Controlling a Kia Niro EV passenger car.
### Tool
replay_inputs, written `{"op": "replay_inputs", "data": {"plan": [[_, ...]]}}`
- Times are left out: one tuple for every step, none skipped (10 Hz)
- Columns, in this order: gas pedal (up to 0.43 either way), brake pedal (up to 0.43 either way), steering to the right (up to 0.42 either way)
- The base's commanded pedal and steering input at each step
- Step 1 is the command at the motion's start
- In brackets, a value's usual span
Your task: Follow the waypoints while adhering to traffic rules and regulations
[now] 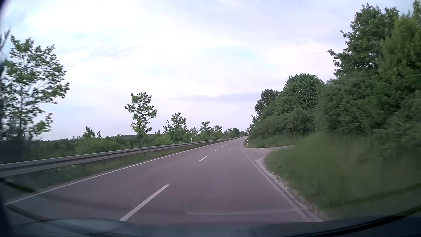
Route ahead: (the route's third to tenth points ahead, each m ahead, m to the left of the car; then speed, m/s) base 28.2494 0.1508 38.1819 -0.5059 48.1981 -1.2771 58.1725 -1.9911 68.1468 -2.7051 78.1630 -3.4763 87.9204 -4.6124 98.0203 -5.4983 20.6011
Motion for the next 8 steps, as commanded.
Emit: {"op": "replay_inputs", "data": {"plan": [[0.28,0.0,0.009],[0.28,0.0,0.009],[0.28,0.0,0.01],[0.28,0.0,0.01],[0.28,0.0,0.009],[0.268,0.0,0.009],[0.268,0.0,0.009],[0.268,0.0,0.009]]}}
